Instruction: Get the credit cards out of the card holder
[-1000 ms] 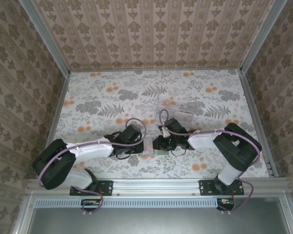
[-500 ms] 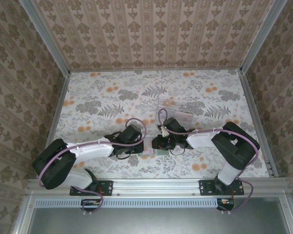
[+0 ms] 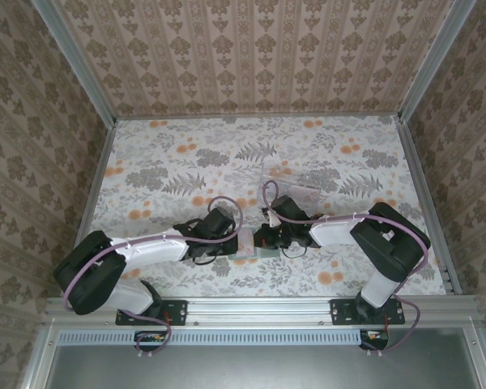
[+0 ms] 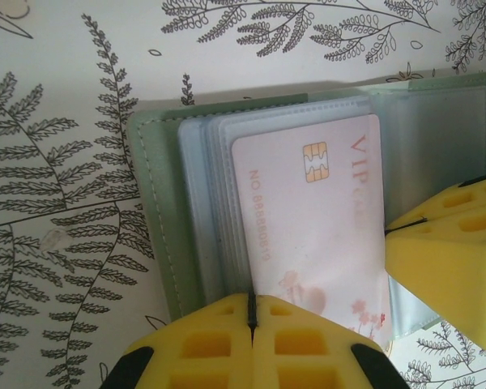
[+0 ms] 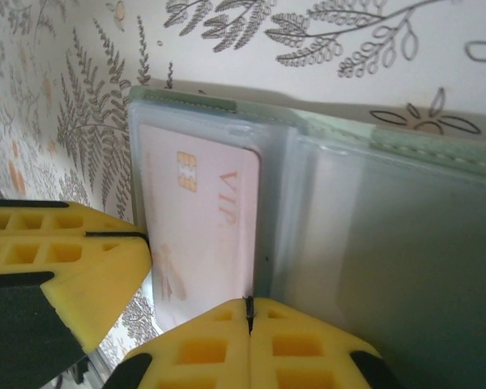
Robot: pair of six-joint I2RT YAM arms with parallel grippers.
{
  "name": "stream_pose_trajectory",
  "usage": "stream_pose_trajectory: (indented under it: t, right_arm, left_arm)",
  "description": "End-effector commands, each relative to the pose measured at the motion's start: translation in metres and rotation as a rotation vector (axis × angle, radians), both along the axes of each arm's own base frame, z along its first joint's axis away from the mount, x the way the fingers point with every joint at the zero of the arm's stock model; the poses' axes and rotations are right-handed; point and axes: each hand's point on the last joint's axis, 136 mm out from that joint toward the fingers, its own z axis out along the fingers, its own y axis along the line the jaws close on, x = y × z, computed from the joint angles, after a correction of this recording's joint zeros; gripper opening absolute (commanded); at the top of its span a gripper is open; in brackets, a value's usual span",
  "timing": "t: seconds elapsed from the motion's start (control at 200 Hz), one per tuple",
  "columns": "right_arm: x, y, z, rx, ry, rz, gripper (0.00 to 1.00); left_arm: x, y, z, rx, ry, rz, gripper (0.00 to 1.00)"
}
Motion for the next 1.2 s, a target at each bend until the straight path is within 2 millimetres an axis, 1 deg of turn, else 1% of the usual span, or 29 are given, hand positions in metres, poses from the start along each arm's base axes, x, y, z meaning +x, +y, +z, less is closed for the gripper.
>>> stream_pose_trajectory:
  t: [0.0, 0.22, 0.395, 0.57, 0.695, 0.8, 0.97, 1.04, 1.195]
  right_arm:
    - [-0.005, 0.002, -0.003, 0.015, 0.01, 0.009, 0.0]
    - [-0.001, -0.015, 0.0, 0.013, -0.006, -0.039, 0.0]
    - [0.0, -0.021, 0.003, 0.014, -0.012, -0.047, 0.0]
    - [0.001, -0.011, 0.009, 0.057, -0.013, -0.021, 0.0]
    - [0.0, 0.0, 0.015, 0.071, -0.023, 0.01, 0.1]
    - [0.0, 0.005, 0.018, 0.067, -0.035, 0.02, 0.11]
    - [0.001, 0.003, 0.011, 0.042, -0.025, 0.016, 0.14]
    - [0.0, 0.002, 0.007, 0.035, -0.02, 0.014, 0.17]
    - [0.0, 0.003, 0.004, 0.032, -0.011, 0.016, 0.18]
  left_arm:
    - [-0.006, 0.007, -0.01, 0.052, 0.028, 0.006, 0.0]
    - [-0.006, 0.016, -0.013, 0.092, 0.032, 0.026, 0.0]
    - [-0.006, 0.022, -0.015, 0.106, 0.035, 0.038, 0.0]
    - [-0.006, 0.02, -0.016, 0.098, 0.039, 0.035, 0.0]
    - [-0.005, 0.018, -0.016, 0.093, 0.04, 0.033, 0.0]
    - [-0.005, 0.017, -0.016, 0.094, 0.04, 0.031, 0.0]
    - [-0.006, 0.016, -0.018, 0.091, 0.045, 0.03, 0.0]
    - [-0.006, 0.016, -0.018, 0.091, 0.046, 0.029, 0.0]
    - [-0.006, 0.016, -0.018, 0.091, 0.047, 0.028, 0.0]
